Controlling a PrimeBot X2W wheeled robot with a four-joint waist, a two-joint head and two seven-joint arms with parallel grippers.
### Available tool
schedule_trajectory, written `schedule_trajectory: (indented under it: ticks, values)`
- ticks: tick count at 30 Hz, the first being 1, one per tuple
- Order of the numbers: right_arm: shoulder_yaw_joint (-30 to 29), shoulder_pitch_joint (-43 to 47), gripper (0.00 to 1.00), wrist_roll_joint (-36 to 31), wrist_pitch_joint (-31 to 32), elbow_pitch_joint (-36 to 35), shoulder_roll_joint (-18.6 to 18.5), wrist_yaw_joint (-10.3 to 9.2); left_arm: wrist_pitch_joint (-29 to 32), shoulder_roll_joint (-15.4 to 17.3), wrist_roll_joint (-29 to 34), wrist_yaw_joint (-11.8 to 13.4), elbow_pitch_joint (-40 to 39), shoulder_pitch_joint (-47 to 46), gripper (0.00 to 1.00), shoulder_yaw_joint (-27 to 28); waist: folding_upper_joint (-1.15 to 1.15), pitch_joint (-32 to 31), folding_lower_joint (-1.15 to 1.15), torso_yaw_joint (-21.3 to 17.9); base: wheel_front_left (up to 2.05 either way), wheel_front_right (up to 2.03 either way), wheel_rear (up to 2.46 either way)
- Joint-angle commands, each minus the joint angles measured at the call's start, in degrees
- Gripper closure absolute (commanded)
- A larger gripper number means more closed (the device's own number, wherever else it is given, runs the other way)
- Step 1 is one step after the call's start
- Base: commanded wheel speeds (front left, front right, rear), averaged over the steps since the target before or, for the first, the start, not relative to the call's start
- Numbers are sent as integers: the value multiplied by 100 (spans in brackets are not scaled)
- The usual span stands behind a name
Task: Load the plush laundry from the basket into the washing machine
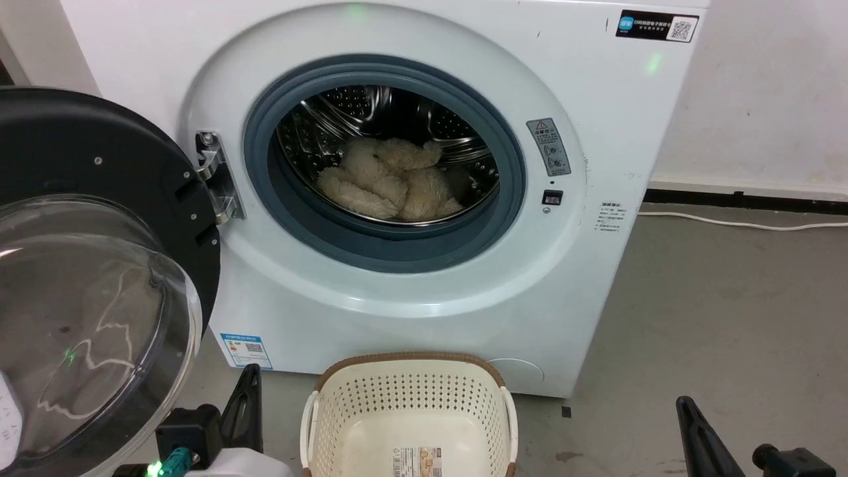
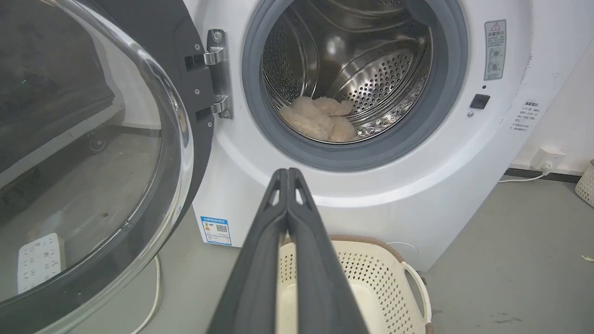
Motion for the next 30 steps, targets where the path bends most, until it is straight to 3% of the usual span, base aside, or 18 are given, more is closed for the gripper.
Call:
schedule_trajectory:
  ticks: [1, 30]
  values:
    - [12, -132, 100, -65, 23, -25, -1, 1, 12, -39, 72, -26, 0, -91, 100, 42, 0, 5, 0, -3, 0, 0, 0]
    - [48, -439, 100, -368, 310, -54, -2, 2, 126, -281, 519, -268, -1, -201, 100, 322, 0, 127, 0, -67, 0, 0, 0]
